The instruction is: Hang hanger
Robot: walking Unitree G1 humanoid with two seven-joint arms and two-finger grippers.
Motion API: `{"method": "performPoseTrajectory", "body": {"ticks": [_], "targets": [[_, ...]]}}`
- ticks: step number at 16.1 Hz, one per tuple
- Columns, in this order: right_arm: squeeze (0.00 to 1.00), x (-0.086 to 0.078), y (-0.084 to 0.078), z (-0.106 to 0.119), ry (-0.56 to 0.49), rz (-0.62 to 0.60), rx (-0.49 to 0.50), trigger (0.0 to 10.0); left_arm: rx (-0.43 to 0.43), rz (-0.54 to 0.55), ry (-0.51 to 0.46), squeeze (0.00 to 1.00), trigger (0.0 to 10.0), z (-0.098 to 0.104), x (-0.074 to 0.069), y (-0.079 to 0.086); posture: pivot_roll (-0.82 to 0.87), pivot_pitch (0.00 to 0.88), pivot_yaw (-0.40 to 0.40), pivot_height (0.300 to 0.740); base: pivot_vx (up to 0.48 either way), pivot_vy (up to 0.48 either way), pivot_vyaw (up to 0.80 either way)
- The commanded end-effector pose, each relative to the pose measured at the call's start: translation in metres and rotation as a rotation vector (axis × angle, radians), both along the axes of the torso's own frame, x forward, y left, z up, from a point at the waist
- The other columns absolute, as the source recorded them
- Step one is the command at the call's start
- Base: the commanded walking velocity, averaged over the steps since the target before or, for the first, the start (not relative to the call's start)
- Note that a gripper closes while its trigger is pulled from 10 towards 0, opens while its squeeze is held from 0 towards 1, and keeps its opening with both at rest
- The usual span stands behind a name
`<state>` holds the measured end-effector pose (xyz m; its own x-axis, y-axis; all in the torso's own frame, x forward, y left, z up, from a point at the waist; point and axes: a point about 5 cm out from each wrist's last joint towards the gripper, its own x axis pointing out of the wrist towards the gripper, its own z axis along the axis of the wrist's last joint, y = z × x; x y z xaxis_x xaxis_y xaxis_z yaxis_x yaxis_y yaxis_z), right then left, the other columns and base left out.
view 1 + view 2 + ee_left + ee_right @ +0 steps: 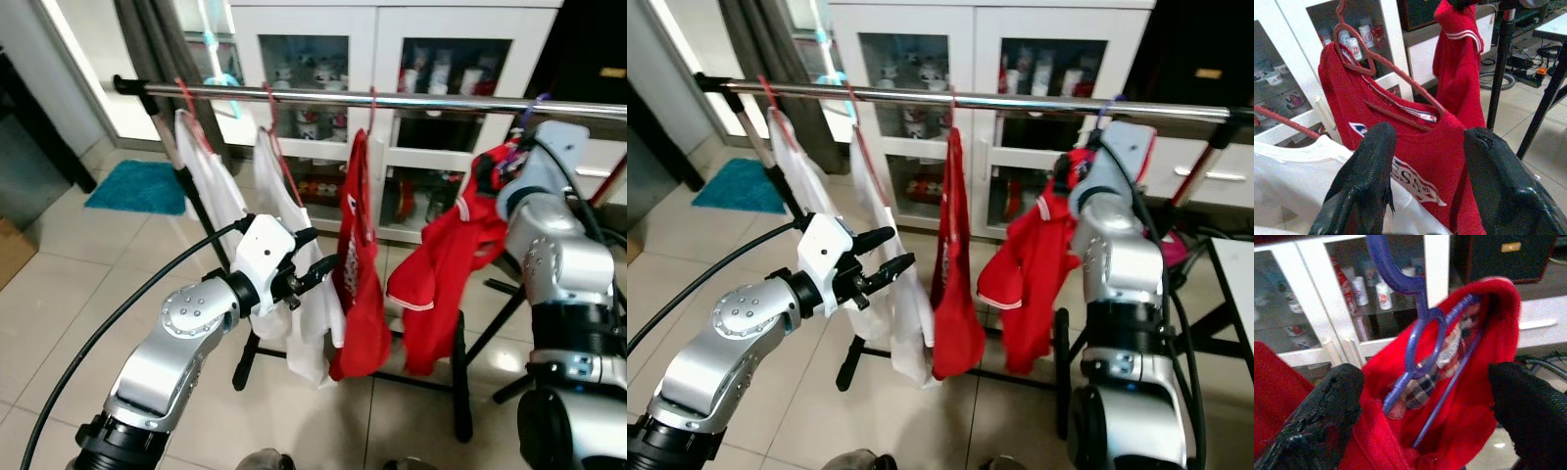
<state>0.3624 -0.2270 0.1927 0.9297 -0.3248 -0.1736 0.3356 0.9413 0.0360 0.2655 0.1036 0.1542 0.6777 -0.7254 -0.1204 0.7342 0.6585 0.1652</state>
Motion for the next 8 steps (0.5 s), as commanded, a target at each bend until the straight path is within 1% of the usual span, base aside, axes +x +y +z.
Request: {"method": "performPoseTrajectory", "body": {"ticks": [1,5,6,7,8], "targets": [[0.00,0.003,-0.006,0.006,-0.023,-0.028,0.000,10.0,0.006,-0.001,-0.019,0.00,10.0,0.003,-0.003,0.002,0.05,0.049,0.062,0.740,0.000,0.000,0.00],[0.00,0.005,-0.016,0.012,-0.037,-0.046,0.014,10.0,0.005,0.004,-0.013,0.00,10.0,0.002,-0.006,0.003,0.04,0.054,0.051,0.740,0.000,0.000,0.00],[0.00,0.006,-0.018,0.012,-0.040,-0.049,0.016,8.9,0.005,0.004,-0.012,0.00,10.0,0.001,-0.006,0.003,0.04,0.053,0.050,0.740,0.000,0.000,0.00],[0.00,0.007,-0.021,0.012,-0.046,-0.058,0.025,5.7,0.005,0.003,-0.010,0.00,10.0,0.001,-0.006,0.002,0.04,0.051,0.050,0.740,0.000,0.000,0.00],[0.00,0.008,-0.022,0.012,-0.047,-0.063,0.031,3.5,0.006,0.001,-0.010,0.00,10.0,0.001,-0.006,0.002,0.04,0.050,0.051,0.740,0.000,0.000,0.00]]}}
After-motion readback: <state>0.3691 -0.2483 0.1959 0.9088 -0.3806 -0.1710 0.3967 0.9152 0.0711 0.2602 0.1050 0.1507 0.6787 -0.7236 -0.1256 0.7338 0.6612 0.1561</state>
